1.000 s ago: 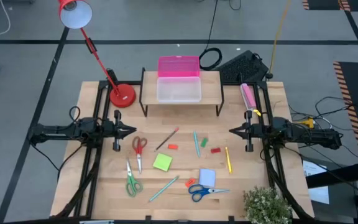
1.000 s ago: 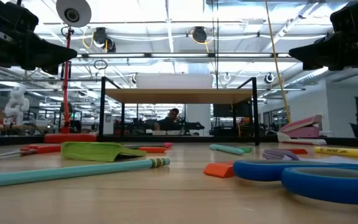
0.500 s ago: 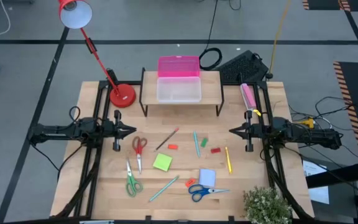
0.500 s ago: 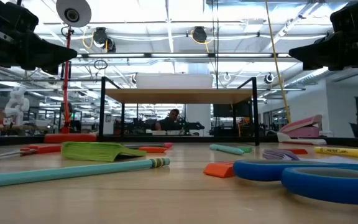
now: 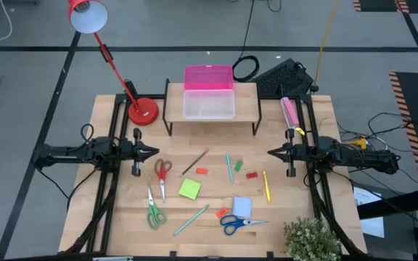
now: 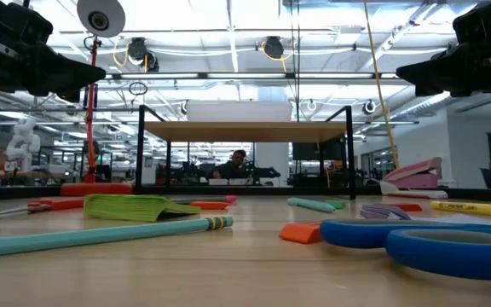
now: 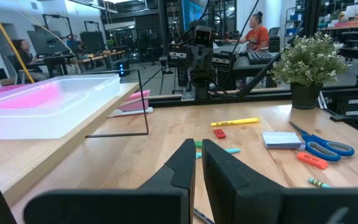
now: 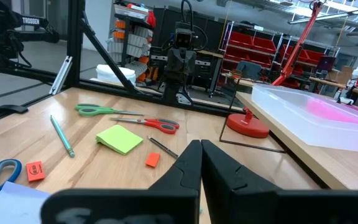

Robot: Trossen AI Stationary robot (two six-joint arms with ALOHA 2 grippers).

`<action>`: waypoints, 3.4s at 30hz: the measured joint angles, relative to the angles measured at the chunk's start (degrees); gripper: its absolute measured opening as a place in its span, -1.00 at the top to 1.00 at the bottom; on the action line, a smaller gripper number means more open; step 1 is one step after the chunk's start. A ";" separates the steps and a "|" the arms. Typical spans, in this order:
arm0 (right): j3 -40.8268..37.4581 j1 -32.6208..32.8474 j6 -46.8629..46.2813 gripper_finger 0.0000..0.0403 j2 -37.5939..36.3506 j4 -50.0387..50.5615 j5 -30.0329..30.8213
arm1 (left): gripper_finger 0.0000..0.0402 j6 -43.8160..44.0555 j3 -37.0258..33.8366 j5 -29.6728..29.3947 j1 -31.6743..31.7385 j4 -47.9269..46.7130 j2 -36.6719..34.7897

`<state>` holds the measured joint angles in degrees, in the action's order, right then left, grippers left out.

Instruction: Pack school essentials

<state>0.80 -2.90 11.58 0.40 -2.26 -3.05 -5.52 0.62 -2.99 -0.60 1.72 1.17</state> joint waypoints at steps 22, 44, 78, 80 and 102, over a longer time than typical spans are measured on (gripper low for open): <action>0.07 -0.02 0.01 1.00 -0.02 -0.02 0.00 | 0.84 0.00 0.00 -0.02 0.00 0.00 0.00; 5.25 0.00 -2.06 1.00 3.16 0.91 0.22 | 0.84 0.00 0.00 -0.01 0.00 0.00 0.00; 73.76 0.00 -11.41 1.00 52.20 45.82 0.24 | 0.84 0.00 0.00 -0.02 0.00 0.02 -0.02; 75.22 0.00 -11.41 1.00 53.54 46.24 0.25 | 0.84 0.00 0.00 -0.01 -0.01 0.02 -0.02; 75.71 0.00 -11.51 1.00 55.24 48.04 0.23 | 0.84 12.01 18.75 0.53 -0.82 -9.64 7.42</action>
<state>76.51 -2.90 0.06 55.64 45.78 -2.82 6.50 19.38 -2.46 -1.42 -7.92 8.59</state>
